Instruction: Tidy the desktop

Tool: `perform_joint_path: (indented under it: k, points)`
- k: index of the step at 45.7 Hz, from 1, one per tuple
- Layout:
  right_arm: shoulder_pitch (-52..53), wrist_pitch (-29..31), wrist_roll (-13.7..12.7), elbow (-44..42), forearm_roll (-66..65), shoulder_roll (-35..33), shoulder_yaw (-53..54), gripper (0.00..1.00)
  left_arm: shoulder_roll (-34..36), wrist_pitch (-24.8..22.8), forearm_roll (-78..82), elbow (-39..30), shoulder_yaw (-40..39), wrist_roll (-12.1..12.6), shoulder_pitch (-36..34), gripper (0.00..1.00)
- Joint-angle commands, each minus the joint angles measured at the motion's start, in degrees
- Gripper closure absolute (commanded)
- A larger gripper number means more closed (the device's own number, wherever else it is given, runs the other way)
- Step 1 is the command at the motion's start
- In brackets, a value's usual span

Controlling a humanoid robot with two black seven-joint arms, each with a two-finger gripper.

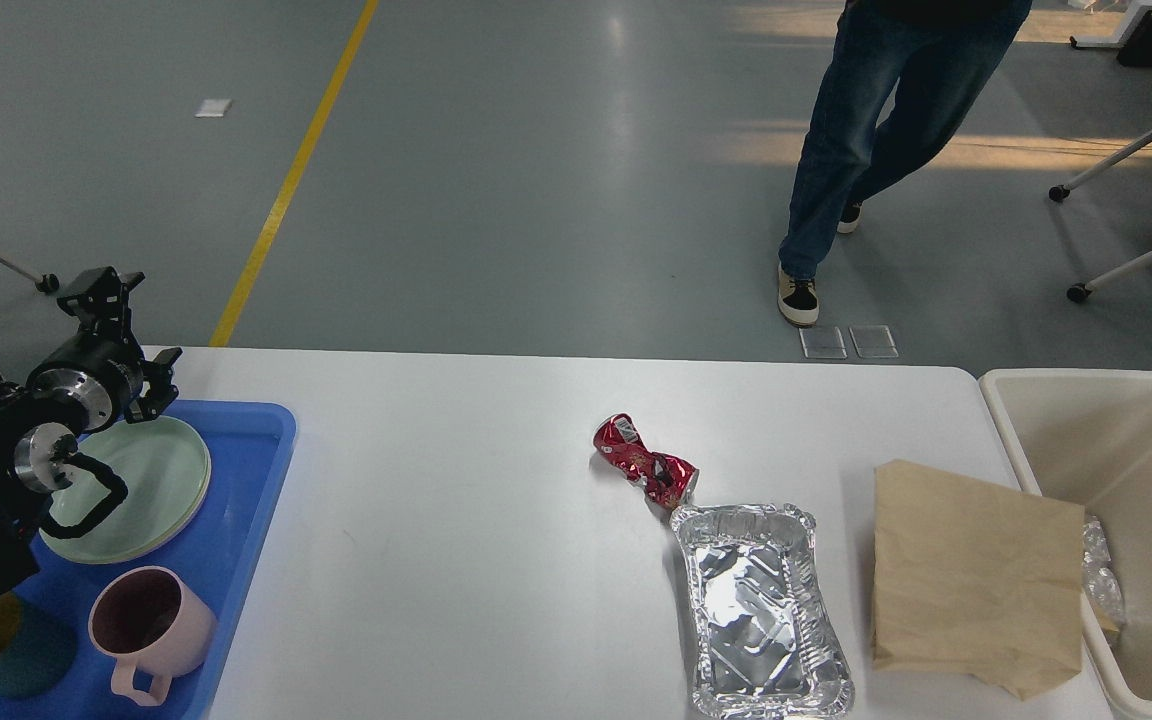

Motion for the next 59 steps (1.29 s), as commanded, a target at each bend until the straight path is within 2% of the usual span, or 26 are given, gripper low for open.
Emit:
perform_joint_path:
  k: [1,3,6,9,12,31,43,51,59]
  points:
    - [0.0,-0.9,0.0,-1.0,0.1,-0.1,0.0,0.82,0.0,0.1,0.0,0.0,0.0,0.0,0.0,0.04]
    - [0.0,-2.5,-0.1,-1.7,0.1,-0.1,0.6,0.57,0.0,0.0,0.0,0.0,0.0,0.0,0.0,0.04]
    - [-0.2,-6.7,-0.1,-2.2,0.3,0.0,1.8,0.28,0.0,0.0,0.0,0.0,0.0,0.0,0.0,0.04]
    - [-1.4,-10.7,-0.1,-2.1,0.5,0.0,2.3,0.12,0.0,0.1,0.0,0.0,0.0,0.0,0.0,0.04]
    - [-2.5,-12.4,-0.1,-2.1,0.5,0.0,2.6,0.04,0.0,0.1,0.0,0.0,0.0,0.0,0.0,0.04]
    - [-0.6,-11.2,0.0,-1.0,0.5,-1.6,3.4,0.0,0.0,0.0,0.0,0.0,0.0,0.0,0.0,0.04]
    - [6.9,5.5,0.0,0.0,0.5,-3.2,3.2,0.0,0.0,0.1,0.0,0.0,0.0,0.0,0.0,0.04]
    - [9.7,8.3,0.0,0.3,0.3,-3.2,3.0,0.0,0.0,0.1,0.0,0.0,0.0,0.0,0.0,0.04]
    - [11.3,16.6,-0.3,1.3,-2.4,-2.1,2.5,0.0,0.0,0.0,0.0,0.0,0.0,0.0,0.0,0.04]
